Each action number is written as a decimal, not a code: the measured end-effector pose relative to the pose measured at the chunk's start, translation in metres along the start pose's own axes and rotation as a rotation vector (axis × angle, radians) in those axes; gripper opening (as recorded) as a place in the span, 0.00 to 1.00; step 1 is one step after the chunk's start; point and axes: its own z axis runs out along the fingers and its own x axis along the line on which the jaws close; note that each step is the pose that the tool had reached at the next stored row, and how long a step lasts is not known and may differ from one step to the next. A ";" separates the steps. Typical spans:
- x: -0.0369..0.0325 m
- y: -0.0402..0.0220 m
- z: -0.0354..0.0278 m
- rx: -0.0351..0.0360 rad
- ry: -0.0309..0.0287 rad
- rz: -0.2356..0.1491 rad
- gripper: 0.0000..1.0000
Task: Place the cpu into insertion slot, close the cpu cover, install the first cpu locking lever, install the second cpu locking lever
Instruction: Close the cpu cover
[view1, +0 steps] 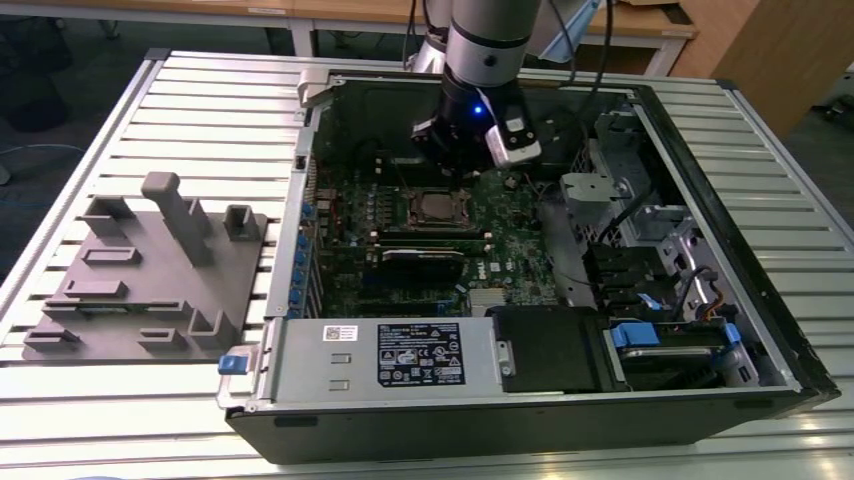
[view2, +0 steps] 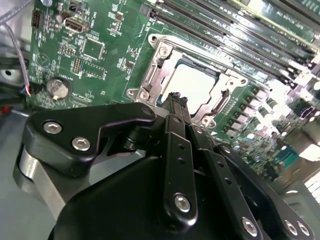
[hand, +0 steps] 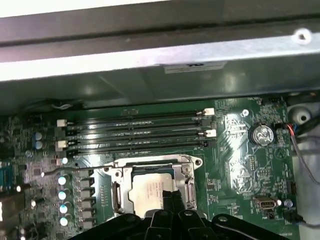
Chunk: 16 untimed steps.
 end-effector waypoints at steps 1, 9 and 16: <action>0.0000 0.0000 0.0000 0.0002 -0.0004 -0.012 0.11; 0.0000 0.0000 0.0002 0.0012 -0.0090 -0.084 0.11; 0.0010 -0.0001 0.0003 0.0313 -0.0104 -0.085 0.11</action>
